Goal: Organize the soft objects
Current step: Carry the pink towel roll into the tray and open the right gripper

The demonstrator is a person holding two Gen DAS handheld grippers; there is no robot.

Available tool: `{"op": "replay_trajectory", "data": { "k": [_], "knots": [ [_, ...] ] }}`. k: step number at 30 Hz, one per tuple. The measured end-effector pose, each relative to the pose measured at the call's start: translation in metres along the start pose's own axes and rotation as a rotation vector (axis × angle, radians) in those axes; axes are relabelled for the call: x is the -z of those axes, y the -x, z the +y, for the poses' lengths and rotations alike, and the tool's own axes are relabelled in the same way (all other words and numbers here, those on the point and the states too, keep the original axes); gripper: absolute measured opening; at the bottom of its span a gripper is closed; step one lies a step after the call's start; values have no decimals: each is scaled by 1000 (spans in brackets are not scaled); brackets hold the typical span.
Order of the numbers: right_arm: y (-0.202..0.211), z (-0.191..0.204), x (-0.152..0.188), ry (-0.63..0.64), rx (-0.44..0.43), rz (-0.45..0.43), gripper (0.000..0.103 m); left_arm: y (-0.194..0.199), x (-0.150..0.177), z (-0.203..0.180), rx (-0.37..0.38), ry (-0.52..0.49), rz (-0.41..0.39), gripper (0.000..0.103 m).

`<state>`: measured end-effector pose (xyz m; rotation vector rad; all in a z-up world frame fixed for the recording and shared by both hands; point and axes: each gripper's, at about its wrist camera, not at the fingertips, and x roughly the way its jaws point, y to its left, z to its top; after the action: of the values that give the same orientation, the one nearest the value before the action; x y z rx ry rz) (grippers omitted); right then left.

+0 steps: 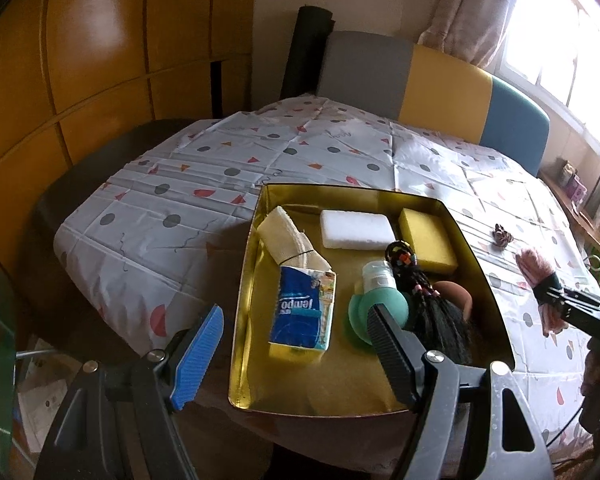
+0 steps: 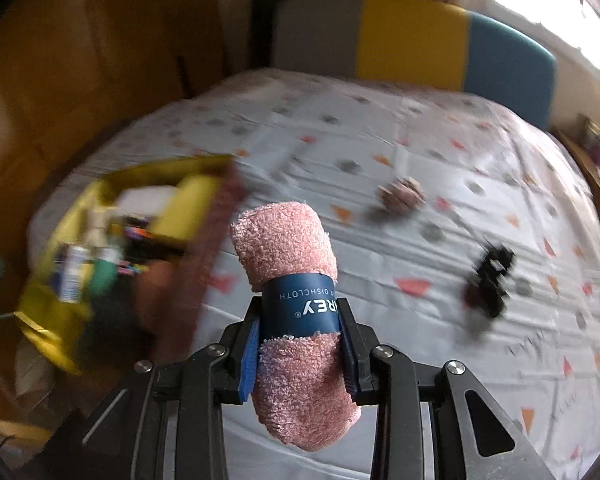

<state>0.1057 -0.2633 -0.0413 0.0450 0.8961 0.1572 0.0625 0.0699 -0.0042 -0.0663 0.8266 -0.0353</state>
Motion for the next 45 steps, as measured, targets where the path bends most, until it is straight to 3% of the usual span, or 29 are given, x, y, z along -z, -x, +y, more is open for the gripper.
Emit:
{"op": "replay_trajectory", "data": {
  "k": [6,16,27,29,32,36,45],
  "knots": [
    [8,58,-18,122,-124,-27,34,0,0,8,-12,18,0,76],
    [-12,155,-16,359,-313,43,34,-2,0,27,-30,61,3,76],
    [-48,207,6,567,-396,195,34,-2,-2,52,-64,126,-3,76],
    [-62,214,11,590,-378,231,34,-3,-2,52,-65,122,2,76],
    [-86,214,15,570,-342,282,36,-5,0,50,-58,115,10,76],
    [-84,208,14,497,-382,265,52,-7,1,44,-52,97,20,76],
    [-67,200,16,450,-384,230,54,-7,1,34,-48,73,28,76]
  ]
}}
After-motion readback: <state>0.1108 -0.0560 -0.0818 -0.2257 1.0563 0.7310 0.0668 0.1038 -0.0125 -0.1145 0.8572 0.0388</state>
